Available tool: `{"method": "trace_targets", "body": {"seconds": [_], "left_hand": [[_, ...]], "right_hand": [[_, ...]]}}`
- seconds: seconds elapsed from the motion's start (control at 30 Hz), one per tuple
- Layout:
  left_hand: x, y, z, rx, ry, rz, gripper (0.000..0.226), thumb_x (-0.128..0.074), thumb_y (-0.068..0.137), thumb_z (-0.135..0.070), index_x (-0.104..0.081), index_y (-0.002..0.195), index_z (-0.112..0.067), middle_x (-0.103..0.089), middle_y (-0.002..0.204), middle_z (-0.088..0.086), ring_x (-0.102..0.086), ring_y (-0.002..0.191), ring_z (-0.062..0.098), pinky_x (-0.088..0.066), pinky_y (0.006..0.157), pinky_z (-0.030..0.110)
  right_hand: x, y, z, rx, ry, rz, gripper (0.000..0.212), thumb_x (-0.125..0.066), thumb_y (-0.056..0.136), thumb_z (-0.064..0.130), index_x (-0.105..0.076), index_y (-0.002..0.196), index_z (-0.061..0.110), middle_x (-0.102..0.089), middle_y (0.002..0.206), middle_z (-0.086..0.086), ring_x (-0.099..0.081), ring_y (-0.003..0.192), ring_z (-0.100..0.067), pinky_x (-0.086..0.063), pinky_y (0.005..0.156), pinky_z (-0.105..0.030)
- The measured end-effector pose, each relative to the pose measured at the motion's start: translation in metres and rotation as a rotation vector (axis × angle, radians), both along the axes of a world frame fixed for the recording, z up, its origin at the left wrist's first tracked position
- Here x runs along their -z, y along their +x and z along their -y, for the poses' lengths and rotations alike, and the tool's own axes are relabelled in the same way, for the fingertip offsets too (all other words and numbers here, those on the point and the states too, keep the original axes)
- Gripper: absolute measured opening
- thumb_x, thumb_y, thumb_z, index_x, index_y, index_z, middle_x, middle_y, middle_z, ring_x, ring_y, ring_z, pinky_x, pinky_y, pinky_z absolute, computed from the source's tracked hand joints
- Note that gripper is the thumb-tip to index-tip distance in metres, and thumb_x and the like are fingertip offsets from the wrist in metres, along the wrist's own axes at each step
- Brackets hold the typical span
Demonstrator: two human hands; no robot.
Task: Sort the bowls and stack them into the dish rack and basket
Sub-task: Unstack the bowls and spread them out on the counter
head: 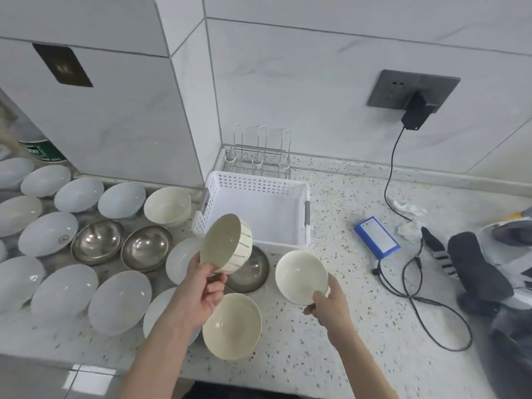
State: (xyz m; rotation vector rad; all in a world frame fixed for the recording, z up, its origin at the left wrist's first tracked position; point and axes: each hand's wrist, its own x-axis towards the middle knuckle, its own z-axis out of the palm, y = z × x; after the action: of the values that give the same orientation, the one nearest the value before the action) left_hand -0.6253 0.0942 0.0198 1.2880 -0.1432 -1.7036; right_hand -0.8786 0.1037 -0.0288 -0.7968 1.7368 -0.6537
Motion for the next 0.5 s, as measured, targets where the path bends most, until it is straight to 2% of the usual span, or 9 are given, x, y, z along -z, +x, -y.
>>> {"method": "trace_targets", "body": {"seconds": [0.2, 0.37, 0.5], "left_hand": [[0.0, -0.001, -0.008, -0.007, -0.003, 0.024, 0.029, -0.055, 0.091, -0.005, -0.059, 0.105, -0.03, -0.056, 0.06, 0.006, -0.033, 0.036, 0.004, -0.026, 0.028, 0.014], [0.001, 0.002, -0.012, 0.03, -0.021, 0.054, 0.031, -0.055, 0.091, -0.004, -0.058, 0.108, -0.03, -0.055, 0.059, 0.005, -0.032, 0.037, 0.005, -0.025, 0.029, 0.015], [0.004, 0.005, -0.016, 0.037, -0.03, 0.041, 0.031, -0.054, 0.09, -0.004, -0.059, 0.106, -0.03, -0.056, 0.059, 0.005, -0.033, 0.038, 0.005, -0.026, 0.029, 0.015]], "right_hand": [[0.012, 0.0, 0.0, -0.087, 0.019, -0.037, 0.063, -0.037, 0.086, 0.002, -0.036, 0.141, 0.034, -0.064, 0.11, -0.018, -0.061, 0.045, -0.007, -0.039, 0.038, -0.014], [0.014, 0.003, 0.0, -0.078, -0.002, -0.064, 0.065, -0.037, 0.087, 0.002, -0.034, 0.143, 0.034, -0.063, 0.114, -0.013, -0.062, 0.048, -0.009, -0.04, 0.041, -0.018], [0.016, 0.004, 0.001, -0.065, -0.004, -0.074, 0.066, -0.037, 0.088, 0.003, -0.031, 0.146, 0.034, -0.064, 0.114, -0.019, -0.059, 0.044, -0.005, -0.04, 0.041, -0.016]]}}
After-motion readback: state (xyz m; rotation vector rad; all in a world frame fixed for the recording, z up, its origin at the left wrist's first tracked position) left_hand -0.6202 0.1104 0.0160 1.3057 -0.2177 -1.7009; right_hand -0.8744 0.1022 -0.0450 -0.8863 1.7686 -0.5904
